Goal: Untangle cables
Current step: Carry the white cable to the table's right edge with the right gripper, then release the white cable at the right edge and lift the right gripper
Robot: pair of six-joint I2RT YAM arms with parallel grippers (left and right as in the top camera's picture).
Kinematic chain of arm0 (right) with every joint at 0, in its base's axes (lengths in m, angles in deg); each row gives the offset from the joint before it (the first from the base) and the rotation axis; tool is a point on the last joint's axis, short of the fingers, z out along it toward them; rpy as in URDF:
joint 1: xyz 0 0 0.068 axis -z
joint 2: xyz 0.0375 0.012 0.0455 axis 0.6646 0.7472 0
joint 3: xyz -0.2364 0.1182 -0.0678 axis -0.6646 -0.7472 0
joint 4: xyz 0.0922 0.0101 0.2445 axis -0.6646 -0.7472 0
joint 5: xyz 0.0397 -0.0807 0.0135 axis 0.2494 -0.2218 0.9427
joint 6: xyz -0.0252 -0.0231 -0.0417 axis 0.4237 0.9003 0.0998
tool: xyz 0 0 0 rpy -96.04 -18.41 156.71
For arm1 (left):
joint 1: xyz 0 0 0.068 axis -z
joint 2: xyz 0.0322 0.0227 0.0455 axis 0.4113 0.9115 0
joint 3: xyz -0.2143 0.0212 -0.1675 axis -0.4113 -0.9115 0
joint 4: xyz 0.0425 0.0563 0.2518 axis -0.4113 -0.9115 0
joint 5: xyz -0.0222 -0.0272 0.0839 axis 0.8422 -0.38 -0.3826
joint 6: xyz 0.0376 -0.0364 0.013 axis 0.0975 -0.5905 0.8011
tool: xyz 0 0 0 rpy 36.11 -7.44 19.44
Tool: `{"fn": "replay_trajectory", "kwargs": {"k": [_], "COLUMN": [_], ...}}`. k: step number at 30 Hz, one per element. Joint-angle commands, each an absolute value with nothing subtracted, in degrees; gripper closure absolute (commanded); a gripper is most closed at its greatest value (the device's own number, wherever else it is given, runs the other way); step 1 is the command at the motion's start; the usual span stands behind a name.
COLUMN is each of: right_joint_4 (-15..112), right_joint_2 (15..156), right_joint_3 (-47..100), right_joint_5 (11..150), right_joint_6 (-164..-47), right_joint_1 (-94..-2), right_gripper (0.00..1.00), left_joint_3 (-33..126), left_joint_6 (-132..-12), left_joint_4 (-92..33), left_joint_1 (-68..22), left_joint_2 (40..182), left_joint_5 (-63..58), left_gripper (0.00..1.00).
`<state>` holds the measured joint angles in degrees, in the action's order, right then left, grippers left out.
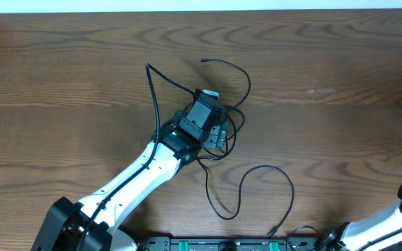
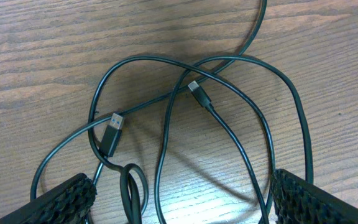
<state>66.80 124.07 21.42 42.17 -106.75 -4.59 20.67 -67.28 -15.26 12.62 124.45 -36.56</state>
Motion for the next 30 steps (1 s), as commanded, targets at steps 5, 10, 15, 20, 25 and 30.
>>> {"fn": "replay_trajectory", "kwargs": {"k": [5, 10, 15, 20, 25, 30], "right_joint_4": [62.9, 61.1, 61.1, 59.3, 54.5, 49.6], "right_joint_2": [122.9, 121.4, 118.1, 112.3, 105.1, 99.2], "right_joint_3": [22.3, 22.3, 22.3, 22.3, 22.3, 22.3], "right_joint_5": [45.8, 54.1, 63.3, 67.0, 68.8, 82.3], "right_joint_6": [-106.7, -109.1, -108.9, -103.8, -102.4, -102.4], "right_joint_1": [-4.2, -4.2, -4.2, -4.2, -4.2, -4.2], "right_gripper": [0.25, 0.2, 0.19, 0.07, 0.06, 0.05], "left_joint_3": [21.3, 21.3, 21.3, 21.3, 21.3, 21.3], "left_joint_6": [-67.6, -67.6, -67.5, -67.6, -67.6, -67.5], "left_joint_4": [-15.8, -15.8, -16.3, -16.3, -16.2, -16.5], "left_joint_1": [12.4, 12.4, 12.4, 12.4, 12.4, 12.4], "left_joint_2": [125.1, 125.1, 125.1, 125.1, 125.1, 125.1], "left_joint_5": [-36.5, -36.5, -36.5, -36.5, -36.5, -36.5], "left_gripper": [0.09, 0.09, 0.09, 0.09, 0.09, 0.09]}}
